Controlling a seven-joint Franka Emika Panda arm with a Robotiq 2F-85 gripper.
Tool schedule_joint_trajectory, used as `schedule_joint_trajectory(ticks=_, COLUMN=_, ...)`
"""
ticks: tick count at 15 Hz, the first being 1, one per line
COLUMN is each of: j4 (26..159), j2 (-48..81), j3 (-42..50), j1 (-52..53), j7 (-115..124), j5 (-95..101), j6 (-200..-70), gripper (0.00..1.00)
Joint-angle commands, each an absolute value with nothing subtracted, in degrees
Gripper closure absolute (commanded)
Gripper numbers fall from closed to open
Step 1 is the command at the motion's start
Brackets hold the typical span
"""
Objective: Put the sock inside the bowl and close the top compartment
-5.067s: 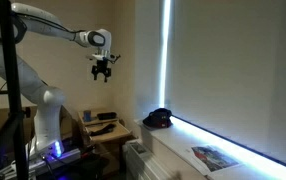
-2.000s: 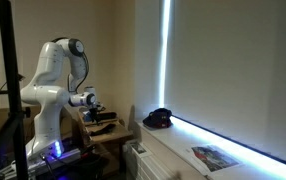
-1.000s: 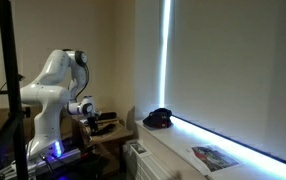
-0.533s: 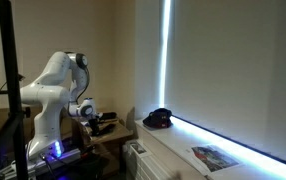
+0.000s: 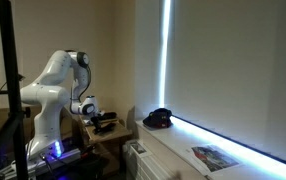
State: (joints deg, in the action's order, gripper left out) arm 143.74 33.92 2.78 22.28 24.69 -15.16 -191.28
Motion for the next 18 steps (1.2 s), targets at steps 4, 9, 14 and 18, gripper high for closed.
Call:
schedule_joint_trajectory(ticks=4, j4=142.36, j2=15.88, j3=-5.94, j1=15.76, j7=20.47, j5=-14.14, j6=-188.79, gripper=0.99)
schedule_joint_trajectory(ticks=9, j4=141.99, j2=20.48, j3=-1.31, j1=19.97, j7=21.84, j5=-15.32, j6=-190.17, gripper=0.92)
schedule_joint_trajectory(ticks=14, j4=139.16, j2=22.58, j3=7.22, j1=29.39, j7=22.06, j5=-19.33, j6=-199.07, gripper=0.98)
schedule_joint_trajectory(ticks=18, j4=128.81, j2=24.16, j3=23.74, j1=47.82, j7=14.62, j5=-29.2, j6=-198.68, gripper=0.98)
